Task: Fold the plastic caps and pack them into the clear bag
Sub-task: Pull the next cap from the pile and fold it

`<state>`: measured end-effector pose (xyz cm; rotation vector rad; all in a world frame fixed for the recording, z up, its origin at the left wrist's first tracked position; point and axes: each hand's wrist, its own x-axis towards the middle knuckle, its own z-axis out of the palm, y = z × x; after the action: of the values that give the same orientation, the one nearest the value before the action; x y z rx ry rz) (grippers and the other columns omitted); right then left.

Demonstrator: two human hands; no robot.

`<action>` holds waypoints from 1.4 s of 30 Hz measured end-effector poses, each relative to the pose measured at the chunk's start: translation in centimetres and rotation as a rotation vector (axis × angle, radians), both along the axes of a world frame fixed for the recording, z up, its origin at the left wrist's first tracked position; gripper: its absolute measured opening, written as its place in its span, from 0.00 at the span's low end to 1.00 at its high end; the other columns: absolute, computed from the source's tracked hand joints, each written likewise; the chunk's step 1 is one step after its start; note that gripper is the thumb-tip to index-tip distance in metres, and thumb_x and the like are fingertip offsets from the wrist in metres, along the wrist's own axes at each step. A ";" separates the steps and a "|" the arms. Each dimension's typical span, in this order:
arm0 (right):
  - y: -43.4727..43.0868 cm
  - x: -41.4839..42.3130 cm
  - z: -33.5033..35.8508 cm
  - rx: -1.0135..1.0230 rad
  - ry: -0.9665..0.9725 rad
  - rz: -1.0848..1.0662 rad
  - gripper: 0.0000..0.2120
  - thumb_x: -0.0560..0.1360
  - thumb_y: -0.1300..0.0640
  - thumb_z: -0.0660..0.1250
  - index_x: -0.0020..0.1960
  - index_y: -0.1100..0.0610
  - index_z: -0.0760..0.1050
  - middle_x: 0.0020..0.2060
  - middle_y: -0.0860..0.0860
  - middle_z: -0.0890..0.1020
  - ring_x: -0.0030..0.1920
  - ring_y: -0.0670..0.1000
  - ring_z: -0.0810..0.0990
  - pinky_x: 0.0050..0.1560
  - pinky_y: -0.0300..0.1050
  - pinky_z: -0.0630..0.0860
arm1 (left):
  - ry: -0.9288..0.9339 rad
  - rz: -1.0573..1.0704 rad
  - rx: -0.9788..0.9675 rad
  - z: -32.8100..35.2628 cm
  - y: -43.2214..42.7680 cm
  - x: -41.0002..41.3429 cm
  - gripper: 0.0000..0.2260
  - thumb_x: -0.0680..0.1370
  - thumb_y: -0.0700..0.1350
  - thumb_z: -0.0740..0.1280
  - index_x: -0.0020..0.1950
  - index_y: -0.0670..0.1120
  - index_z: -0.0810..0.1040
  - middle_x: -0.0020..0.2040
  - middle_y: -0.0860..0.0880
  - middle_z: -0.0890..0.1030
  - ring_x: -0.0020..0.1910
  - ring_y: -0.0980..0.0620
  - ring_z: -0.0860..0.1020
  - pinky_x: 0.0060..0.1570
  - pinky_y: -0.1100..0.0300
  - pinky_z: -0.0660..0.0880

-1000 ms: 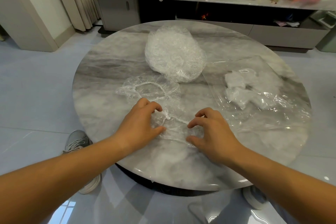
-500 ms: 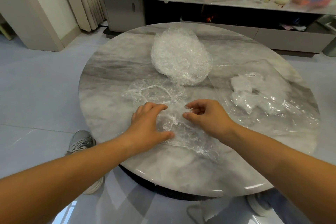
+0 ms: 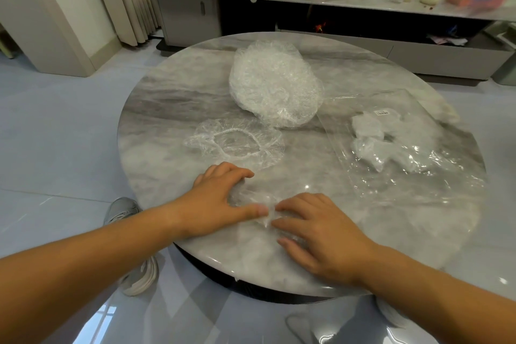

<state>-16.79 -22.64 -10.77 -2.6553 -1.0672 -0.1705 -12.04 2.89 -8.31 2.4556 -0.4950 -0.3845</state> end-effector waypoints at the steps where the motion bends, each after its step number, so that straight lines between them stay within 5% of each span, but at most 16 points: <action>1: -0.1 -0.3 -0.1 -0.033 0.006 -0.003 0.14 0.79 0.45 0.63 0.61 0.49 0.79 0.61 0.49 0.78 0.59 0.53 0.76 0.58 0.53 0.74 | -0.006 0.032 0.006 0.1 -0.3 0.0 0.46 0.60 0.84 0.56 0.72 0.61 0.67 0.63 0.62 0.68 0.66 0.60 0.64 0.73 0.55 0.59; 10: -0.7 -1.7 -0.3 -0.085 0.004 -0.036 0.20 0.82 0.43 0.58 0.68 0.51 0.76 0.67 0.52 0.75 0.66 0.54 0.73 0.68 0.47 0.67 | -0.023 0.195 0.163 0.6 -1.6 0.7 0.17 0.72 0.64 0.72 0.52 0.54 0.77 0.47 0.56 0.77 0.49 0.55 0.77 0.50 0.58 0.75; 18: -1.7 -1.6 -0.7 -0.112 -0.003 0.019 0.22 0.83 0.44 0.58 0.72 0.52 0.72 0.68 0.54 0.74 0.70 0.56 0.72 0.75 0.54 0.64 | 0.191 0.290 -0.003 1.2 -0.7 1.6 0.17 0.70 0.57 0.78 0.40 0.44 0.80 0.28 0.52 0.77 0.28 0.54 0.75 0.33 0.58 0.75; 28: -0.7 -1.5 0.6 -0.061 0.015 -0.082 0.22 0.81 0.40 0.59 0.68 0.50 0.76 0.69 0.52 0.74 0.73 0.55 0.69 0.75 0.56 0.61 | 0.276 0.338 -0.147 0.6 -0.4 1.5 0.16 0.72 0.52 0.78 0.42 0.45 0.74 0.30 0.47 0.79 0.28 0.53 0.79 0.37 0.50 0.81; 37: 2.1 -1.3 1.5 -0.117 0.096 -0.061 0.23 0.82 0.37 0.54 0.69 0.48 0.74 0.70 0.47 0.72 0.70 0.52 0.67 0.73 0.52 0.57 | 0.305 0.334 -0.253 1.0 -1.4 0.7 0.14 0.74 0.48 0.76 0.43 0.45 0.73 0.33 0.47 0.76 0.25 0.56 0.76 0.29 0.60 0.75; 42: 1.7 -1.5 1.0 -0.099 0.151 -0.082 0.23 0.81 0.36 0.53 0.71 0.45 0.71 0.66 0.49 0.69 0.67 0.51 0.65 0.72 0.48 0.54 | 0.406 0.357 -0.475 1.6 -2.5 0.1 0.12 0.75 0.45 0.76 0.43 0.44 0.73 0.34 0.46 0.76 0.28 0.54 0.78 0.31 0.61 0.75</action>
<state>-18.27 -20.98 -9.78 -2.7510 -0.9423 0.0684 -11.96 0.38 -6.76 1.8878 0.0299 -0.5276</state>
